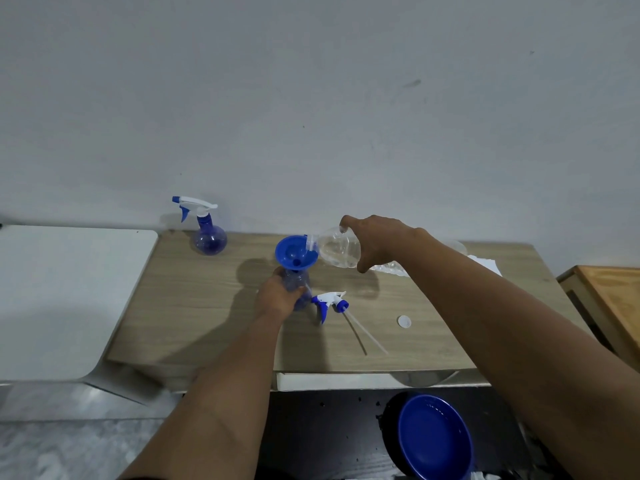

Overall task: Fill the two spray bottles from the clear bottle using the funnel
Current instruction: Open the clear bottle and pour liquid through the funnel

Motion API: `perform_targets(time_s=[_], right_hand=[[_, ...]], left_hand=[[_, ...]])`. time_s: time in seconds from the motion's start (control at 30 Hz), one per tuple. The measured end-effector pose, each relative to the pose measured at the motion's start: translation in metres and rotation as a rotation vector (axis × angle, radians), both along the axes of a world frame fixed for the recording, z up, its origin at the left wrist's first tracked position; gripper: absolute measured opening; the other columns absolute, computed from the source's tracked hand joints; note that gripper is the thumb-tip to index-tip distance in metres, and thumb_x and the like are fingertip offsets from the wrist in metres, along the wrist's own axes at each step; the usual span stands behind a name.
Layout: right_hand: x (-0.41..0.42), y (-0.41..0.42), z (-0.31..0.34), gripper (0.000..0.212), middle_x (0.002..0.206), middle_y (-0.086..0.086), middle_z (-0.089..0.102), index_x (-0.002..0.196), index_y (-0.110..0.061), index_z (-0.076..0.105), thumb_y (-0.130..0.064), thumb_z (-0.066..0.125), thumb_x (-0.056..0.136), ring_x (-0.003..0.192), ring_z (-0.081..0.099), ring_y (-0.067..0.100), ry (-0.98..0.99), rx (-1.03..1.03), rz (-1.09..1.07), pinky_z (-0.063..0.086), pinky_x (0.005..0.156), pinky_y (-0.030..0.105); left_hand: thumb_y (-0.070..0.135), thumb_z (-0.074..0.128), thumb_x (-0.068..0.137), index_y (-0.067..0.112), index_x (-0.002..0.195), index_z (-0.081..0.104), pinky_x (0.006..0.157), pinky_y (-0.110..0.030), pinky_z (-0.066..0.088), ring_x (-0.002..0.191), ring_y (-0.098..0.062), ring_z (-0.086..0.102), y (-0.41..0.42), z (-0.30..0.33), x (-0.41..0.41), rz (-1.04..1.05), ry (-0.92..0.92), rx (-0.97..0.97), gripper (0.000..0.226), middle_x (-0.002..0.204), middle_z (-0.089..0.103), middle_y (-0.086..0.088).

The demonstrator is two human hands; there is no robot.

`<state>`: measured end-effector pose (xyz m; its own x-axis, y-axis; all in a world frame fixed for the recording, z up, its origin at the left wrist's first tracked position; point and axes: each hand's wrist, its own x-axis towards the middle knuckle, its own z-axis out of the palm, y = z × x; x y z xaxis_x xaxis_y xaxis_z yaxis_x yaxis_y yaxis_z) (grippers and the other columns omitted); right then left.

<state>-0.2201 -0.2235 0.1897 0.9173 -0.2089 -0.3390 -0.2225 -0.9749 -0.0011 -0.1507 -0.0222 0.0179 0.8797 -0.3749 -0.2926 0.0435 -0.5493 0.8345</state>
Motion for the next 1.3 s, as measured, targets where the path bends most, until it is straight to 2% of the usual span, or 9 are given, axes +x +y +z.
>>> perform_targets(time_s=[0.17, 0.5, 0.63, 0.77, 0.9, 0.97, 1.07, 1.17, 1.3], right_hand=[[0.0, -0.002, 0.0, 0.089, 0.084, -0.008, 0.054, 0.143, -0.031, 0.035, -0.03, 0.088, 0.072, 0.092, 0.06, 0.023, -0.002, -0.001, 0.002, 0.042, 0.061, 0.032], [0.001, 0.0, -0.001, 0.09, 0.096, -0.003, 0.059, 0.144, -0.031, 0.035, -0.031, 0.088, 0.071, 0.092, 0.062, 0.023, 0.015, -0.016, 0.005, 0.051, 0.07, 0.035], [0.002, 0.0, -0.001, 0.09, 0.098, -0.002, 0.059, 0.144, -0.031, 0.036, -0.031, 0.088, 0.071, 0.093, 0.062, 0.024, 0.015, -0.02, 0.006, 0.05, 0.069, 0.035], [0.002, 0.001, -0.001, 0.09, 0.098, -0.003, 0.058, 0.144, -0.031, 0.036, -0.032, 0.088, 0.071, 0.094, 0.061, 0.024, 0.017, -0.03, 0.009, 0.051, 0.071, 0.036], [0.002, 0.0, -0.001, 0.09, 0.099, -0.004, 0.056, 0.144, -0.031, 0.036, -0.032, 0.088, 0.071, 0.095, 0.061, 0.024, 0.021, -0.035, 0.006, 0.053, 0.074, 0.037], [0.002, 0.0, -0.002, 0.09, 0.098, -0.004, 0.056, 0.144, -0.031, 0.036, -0.032, 0.088, 0.071, 0.095, 0.061, 0.024, 0.02, -0.038, 0.007, 0.051, 0.072, 0.036], [0.003, 0.0, -0.003, 0.09, 0.098, -0.004, 0.056, 0.144, -0.031, 0.036, -0.032, 0.088, 0.07, 0.096, 0.061, 0.024, 0.021, -0.037, 0.008, 0.05, 0.071, 0.035], [0.003, 0.001, -0.004, 0.09, 0.098, -0.004, 0.057, 0.143, -0.032, 0.036, -0.032, 0.088, 0.069, 0.095, 0.062, 0.025, 0.022, -0.037, 0.006, 0.05, 0.07, 0.035], [0.004, 0.001, -0.004, 0.091, 0.102, -0.003, 0.057, 0.144, -0.032, 0.036, -0.033, 0.089, 0.069, 0.096, 0.062, 0.025, 0.031, -0.041, 0.007, 0.053, 0.073, 0.037]], left_hand=[[0.039, 0.077, 0.072, 0.039, 0.1, 0.058, 0.085, -0.043, 0.057, 0.083, -0.015, 0.069, 0.0, -0.012, 0.005, 0.003, -0.013, -0.027, 0.034, 0.087, 0.071, 0.011], [0.036, 0.075, 0.08, 0.034, 0.104, 0.058, 0.085, -0.041, 0.056, 0.084, -0.016, 0.068, 0.001, 0.001, -0.001, -0.003, -0.008, -0.009, 0.03, 0.088, 0.07, 0.009], [0.03, 0.074, 0.081, 0.036, 0.096, 0.058, 0.085, -0.04, 0.057, 0.081, -0.014, 0.068, 0.0, 0.002, -0.001, 0.011, 0.023, -0.05, 0.023, 0.084, 0.07, 0.011], [0.027, 0.069, 0.086, 0.035, 0.085, 0.057, 0.074, -0.03, 0.053, 0.07, -0.006, 0.066, -0.001, 0.009, -0.004, 0.041, 0.048, -0.068, 0.014, 0.068, 0.068, 0.015], [0.034, 0.066, 0.088, 0.035, 0.091, 0.057, 0.063, -0.023, 0.044, 0.065, -0.001, 0.064, 0.001, 0.018, -0.008, 0.045, 0.028, -0.037, 0.01, 0.071, 0.067, 0.015], [0.033, 0.065, 0.09, 0.033, 0.087, 0.056, 0.054, -0.016, 0.043, 0.053, 0.004, 0.062, 0.0, 0.018, -0.008, 0.049, 0.051, -0.046, 0.01, 0.067, 0.066, 0.013], [0.03, 0.068, 0.086, 0.03, 0.088, 0.061, 0.062, -0.024, 0.054, 0.053, 0.001, 0.064, -0.001, 0.016, -0.006, 0.07, 0.101, -0.106, 0.007, 0.063, 0.068, 0.009], [0.032, 0.064, 0.091, 0.031, 0.085, 0.057, 0.05, -0.011, 0.044, 0.047, 0.006, 0.059, 0.002, 0.021, -0.008, 0.064, 0.05, -0.063, 0.009, 0.061, 0.064, 0.011], [0.035, 0.063, 0.092, 0.032, 0.088, 0.058, 0.052, -0.016, 0.039, 0.047, 0.007, 0.059, 0.002, 0.027, -0.011, 0.064, 0.056, -0.067, 0.008, 0.061, 0.064, 0.014]])
